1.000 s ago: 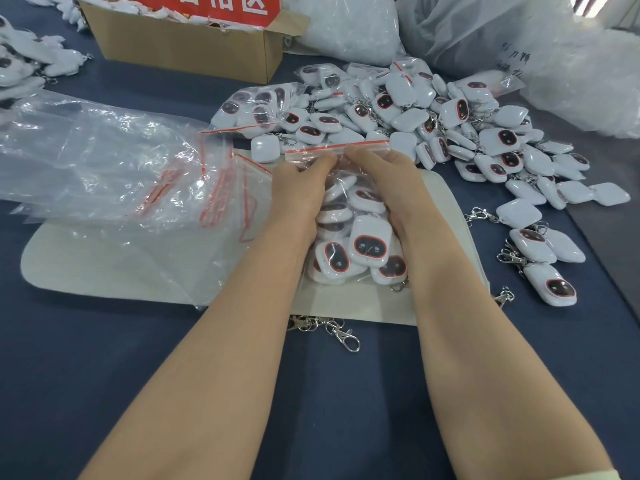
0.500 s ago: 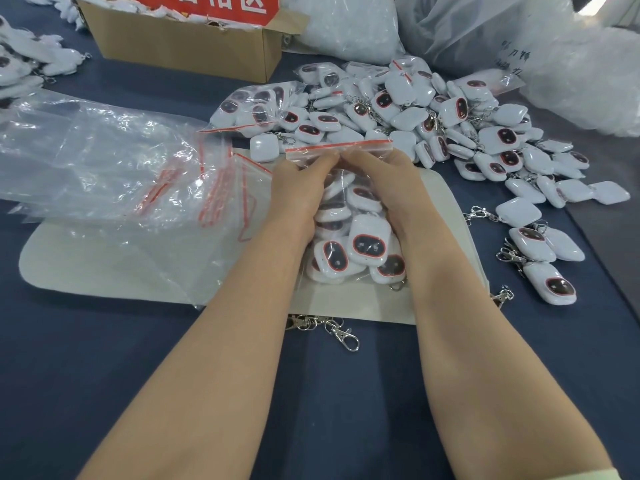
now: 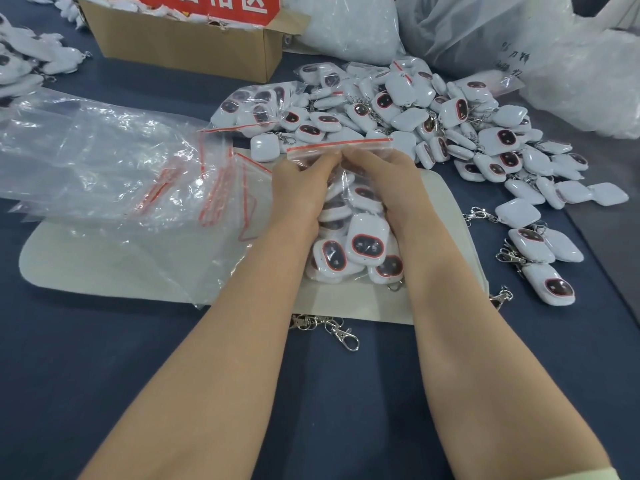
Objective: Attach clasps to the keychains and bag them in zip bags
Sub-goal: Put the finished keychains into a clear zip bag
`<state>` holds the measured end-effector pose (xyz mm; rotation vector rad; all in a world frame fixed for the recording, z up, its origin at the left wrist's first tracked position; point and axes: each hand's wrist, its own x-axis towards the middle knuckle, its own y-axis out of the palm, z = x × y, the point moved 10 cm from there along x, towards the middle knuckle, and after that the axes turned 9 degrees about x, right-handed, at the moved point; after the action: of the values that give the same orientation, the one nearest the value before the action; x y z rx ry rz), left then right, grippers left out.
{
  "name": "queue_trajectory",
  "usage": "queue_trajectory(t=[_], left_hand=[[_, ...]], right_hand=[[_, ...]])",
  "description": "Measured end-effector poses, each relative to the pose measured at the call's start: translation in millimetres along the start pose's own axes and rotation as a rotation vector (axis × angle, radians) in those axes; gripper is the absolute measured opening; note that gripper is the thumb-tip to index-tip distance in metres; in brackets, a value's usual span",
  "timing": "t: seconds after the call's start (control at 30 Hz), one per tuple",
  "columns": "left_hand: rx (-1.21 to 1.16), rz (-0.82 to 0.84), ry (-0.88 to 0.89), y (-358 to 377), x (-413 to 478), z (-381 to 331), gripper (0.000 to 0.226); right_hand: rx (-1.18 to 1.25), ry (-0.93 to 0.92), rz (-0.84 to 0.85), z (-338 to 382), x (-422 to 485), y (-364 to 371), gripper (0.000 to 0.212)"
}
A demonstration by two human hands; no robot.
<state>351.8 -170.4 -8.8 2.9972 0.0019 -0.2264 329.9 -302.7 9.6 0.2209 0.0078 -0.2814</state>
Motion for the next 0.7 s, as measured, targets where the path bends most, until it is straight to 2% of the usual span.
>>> queue_trajectory(t=[0.13,0.27,0.4,0.7], left_hand=[[-0.04,-0.005,-0.029,0,-3,0,0.006],[-0.033,-0.051,-0.054,-5,-4,0,0.018],[-0.022,-0.068,-0.061,-8,-4,-2,0.007],[-0.07,-0.147,-0.036,-17,-5,-1,0.019]], right_hand=[[0.03,0.005,-0.078,-2,0,-5,0.011],[0.081,0.014,-0.149,-3,-3,-12,0.014],[0.058,-0.001,-0.217,0,-3,-19,0.018],[0.139,-0.021,-0.327,-4,-1,-31,0.013]])
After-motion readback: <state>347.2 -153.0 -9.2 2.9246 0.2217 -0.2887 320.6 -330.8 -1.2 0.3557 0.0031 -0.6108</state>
